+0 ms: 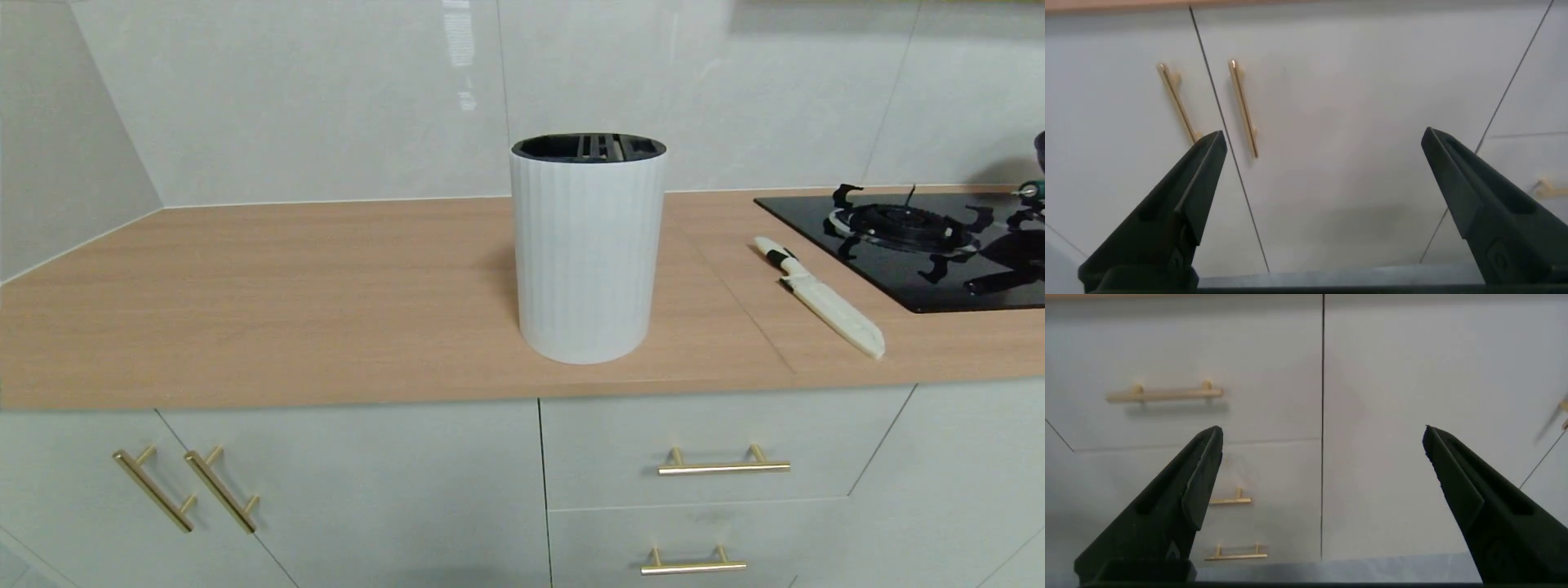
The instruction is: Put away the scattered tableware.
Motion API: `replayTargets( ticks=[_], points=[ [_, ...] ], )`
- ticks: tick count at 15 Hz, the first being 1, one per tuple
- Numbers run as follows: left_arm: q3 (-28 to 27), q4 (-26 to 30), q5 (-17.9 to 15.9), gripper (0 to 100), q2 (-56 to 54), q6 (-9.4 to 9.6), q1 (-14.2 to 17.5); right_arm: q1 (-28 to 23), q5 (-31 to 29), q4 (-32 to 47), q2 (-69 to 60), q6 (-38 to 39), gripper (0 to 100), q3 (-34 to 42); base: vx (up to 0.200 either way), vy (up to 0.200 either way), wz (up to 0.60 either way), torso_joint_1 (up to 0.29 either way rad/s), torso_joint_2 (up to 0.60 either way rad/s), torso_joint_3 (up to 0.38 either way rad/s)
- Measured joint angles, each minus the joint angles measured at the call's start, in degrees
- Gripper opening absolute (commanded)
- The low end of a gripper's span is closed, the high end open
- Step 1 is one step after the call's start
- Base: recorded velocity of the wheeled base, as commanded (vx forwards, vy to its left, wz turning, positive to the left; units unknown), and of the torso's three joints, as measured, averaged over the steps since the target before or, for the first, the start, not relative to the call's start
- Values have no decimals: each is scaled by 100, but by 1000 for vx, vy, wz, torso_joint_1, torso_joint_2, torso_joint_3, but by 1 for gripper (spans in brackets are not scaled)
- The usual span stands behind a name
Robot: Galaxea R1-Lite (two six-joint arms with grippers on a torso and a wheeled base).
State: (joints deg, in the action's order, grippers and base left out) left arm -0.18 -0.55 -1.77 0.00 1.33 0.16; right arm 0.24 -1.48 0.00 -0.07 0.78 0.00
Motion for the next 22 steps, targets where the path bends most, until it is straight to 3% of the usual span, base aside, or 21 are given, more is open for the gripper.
replayTargets(
  ticks=[22],
  points=[
    [0,-2,0,100,0,0,0,0,-2,0,0,0,100,0,0,0,0,217,-528,-311]
  ],
)
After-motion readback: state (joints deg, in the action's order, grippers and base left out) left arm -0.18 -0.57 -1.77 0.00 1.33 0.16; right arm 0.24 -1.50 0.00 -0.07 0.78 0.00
